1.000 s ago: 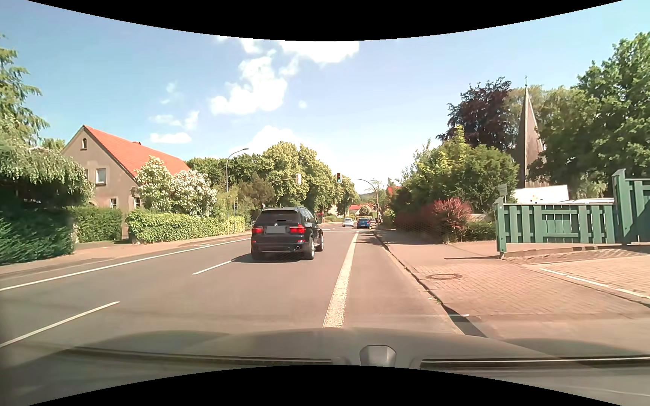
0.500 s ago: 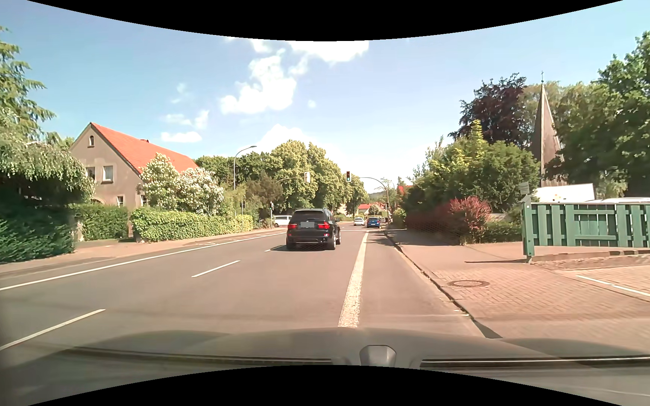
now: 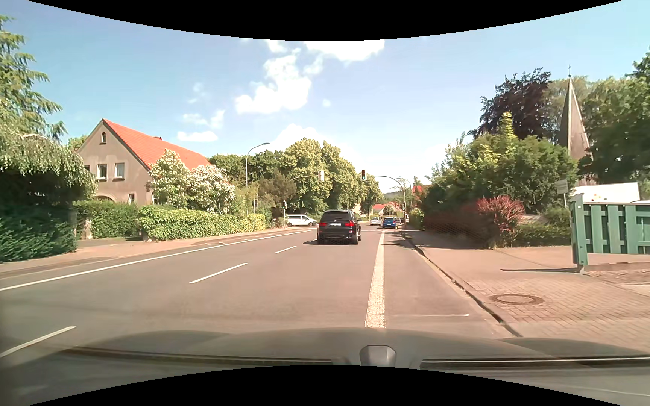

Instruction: Follow the waypoints while adhering to traffic rules and regulations

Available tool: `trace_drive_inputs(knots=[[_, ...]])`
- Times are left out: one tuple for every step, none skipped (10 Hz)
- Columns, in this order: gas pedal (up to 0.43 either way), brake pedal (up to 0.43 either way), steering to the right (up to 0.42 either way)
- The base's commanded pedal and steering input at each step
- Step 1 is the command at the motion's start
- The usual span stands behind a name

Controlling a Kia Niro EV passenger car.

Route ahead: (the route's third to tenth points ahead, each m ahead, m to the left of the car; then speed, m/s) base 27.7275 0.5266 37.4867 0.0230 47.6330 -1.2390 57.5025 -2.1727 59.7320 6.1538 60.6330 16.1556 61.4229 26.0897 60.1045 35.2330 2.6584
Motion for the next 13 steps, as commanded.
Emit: trace_drive_inputs(knots=[[0.311,0.006,-0.143],[0.311,0.006,-0.133],[0.311,0.006,-0.129],[0.311,0.006,-0.124],[0.311,0.006,-0.117],[0.311,0.006,-0.098],[0.311,0.006,-0.076],[0.311,0.006,-0.059],[0.311,0.006,-0.039],[0.311,0.006,-0.022],[0.311,0.006,-0.009],[0.311,0.006,-0.003],[0.311,0.006,0.0]])
